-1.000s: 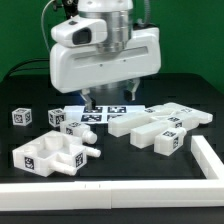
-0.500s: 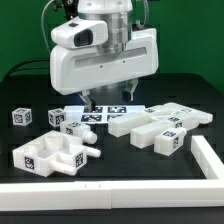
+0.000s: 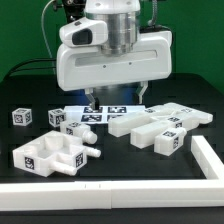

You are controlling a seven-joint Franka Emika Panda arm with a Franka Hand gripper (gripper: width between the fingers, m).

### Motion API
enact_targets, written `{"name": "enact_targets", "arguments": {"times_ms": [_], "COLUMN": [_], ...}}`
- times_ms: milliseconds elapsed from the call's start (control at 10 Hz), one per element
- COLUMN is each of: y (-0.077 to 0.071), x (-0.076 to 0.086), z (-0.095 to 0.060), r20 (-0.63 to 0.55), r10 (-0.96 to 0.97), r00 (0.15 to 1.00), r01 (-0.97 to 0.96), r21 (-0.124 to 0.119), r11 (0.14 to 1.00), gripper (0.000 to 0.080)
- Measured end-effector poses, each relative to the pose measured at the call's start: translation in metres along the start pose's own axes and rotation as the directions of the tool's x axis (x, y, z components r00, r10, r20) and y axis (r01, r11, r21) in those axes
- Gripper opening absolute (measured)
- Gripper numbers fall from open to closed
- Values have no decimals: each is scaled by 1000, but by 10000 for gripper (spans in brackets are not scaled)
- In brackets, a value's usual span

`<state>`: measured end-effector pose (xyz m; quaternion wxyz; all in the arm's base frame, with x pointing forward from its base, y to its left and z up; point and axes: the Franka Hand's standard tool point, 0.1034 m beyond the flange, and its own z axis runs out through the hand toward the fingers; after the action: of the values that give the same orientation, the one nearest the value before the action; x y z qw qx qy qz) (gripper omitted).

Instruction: Assemble chair

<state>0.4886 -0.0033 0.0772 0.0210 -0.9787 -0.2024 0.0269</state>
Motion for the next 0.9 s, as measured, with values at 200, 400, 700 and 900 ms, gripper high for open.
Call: {"name": "enact_targets", "arguments": {"times_ms": [200, 400, 700, 900], "y": [0, 0, -9, -19], "x": [0, 0, 13, 37], "z": [0, 0, 3, 0], "r20": [0, 0, -6, -7], "r10": [0, 0, 311, 354], "r00": [1000, 1000, 950, 935], "r01": [0, 0, -311, -353], "r21": [0, 0, 5, 16], "r11": [1000, 1000, 950, 935], "gripper": [649, 649, 649, 649]}}
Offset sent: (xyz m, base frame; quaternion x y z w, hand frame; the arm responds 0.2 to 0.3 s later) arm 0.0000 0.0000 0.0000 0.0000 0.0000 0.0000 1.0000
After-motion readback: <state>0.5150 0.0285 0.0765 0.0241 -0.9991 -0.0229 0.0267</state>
